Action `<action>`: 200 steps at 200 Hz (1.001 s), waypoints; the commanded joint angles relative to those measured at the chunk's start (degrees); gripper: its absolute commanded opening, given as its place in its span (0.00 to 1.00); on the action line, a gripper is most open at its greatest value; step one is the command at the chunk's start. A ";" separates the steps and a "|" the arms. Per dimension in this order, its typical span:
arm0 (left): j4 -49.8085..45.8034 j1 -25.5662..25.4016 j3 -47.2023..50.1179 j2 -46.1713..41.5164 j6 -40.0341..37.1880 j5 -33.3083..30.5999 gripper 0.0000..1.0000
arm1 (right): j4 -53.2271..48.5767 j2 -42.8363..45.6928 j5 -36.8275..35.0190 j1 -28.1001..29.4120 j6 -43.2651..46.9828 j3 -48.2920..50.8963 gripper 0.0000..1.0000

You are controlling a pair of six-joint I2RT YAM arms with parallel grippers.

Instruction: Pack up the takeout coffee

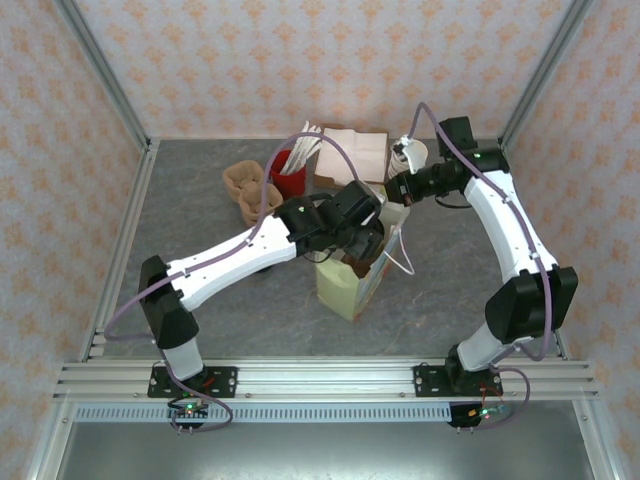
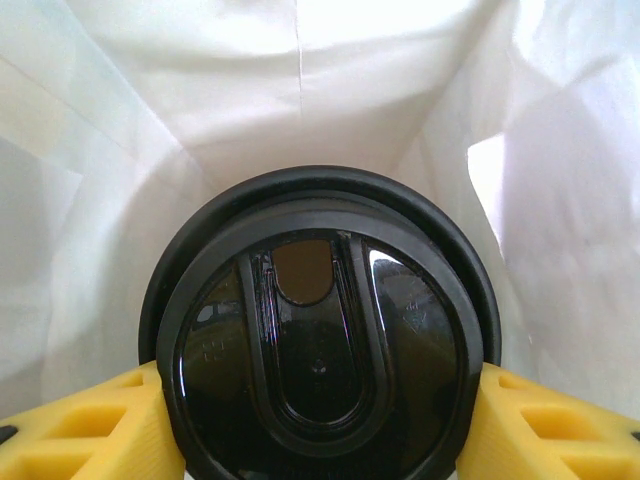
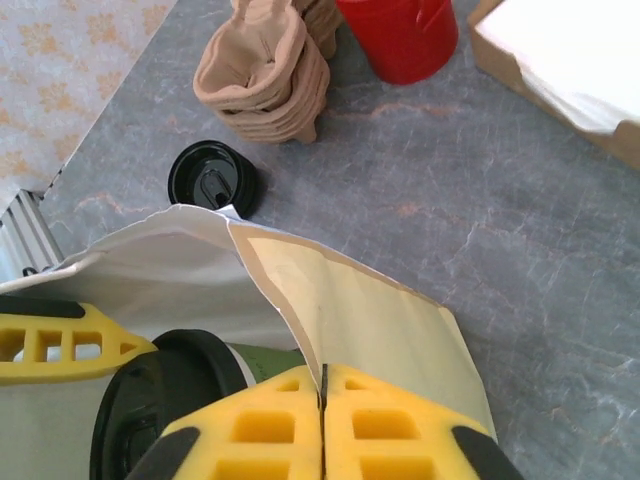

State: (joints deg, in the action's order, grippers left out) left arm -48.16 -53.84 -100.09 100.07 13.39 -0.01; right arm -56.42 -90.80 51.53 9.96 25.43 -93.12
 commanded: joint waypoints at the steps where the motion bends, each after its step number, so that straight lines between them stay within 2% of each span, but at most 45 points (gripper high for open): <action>1: 1.78 0.37 1.45 -2.43 0.35 -3.03 0.61 | 4.88 2.80 1.14 1.78 -2.28 -1.11 0.03; 63: 4.82 0.37 5.76 -4.40 0.58 -6.33 0.60 | 13.05 11.23 -3.35 7.98 -8.74 6.31 0.01; 119: 7.97 0.32 9.98 -6.24 -0.10 -9.32 0.60 | 13.76 14.50 -7.46 12.31 -12.13 7.51 0.00; 200: 11.48 0.36 13.35 -6.82 -1.13 -11.64 0.60 | 15.64 15.82 -8.35 12.72 -14.07 9.43 0.00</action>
State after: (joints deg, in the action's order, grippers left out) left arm -39.09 -53.89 -87.92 94.13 13.06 -8.23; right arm -42.35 -77.08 41.01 21.26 12.58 -83.66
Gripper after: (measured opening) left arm 0.604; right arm 0.041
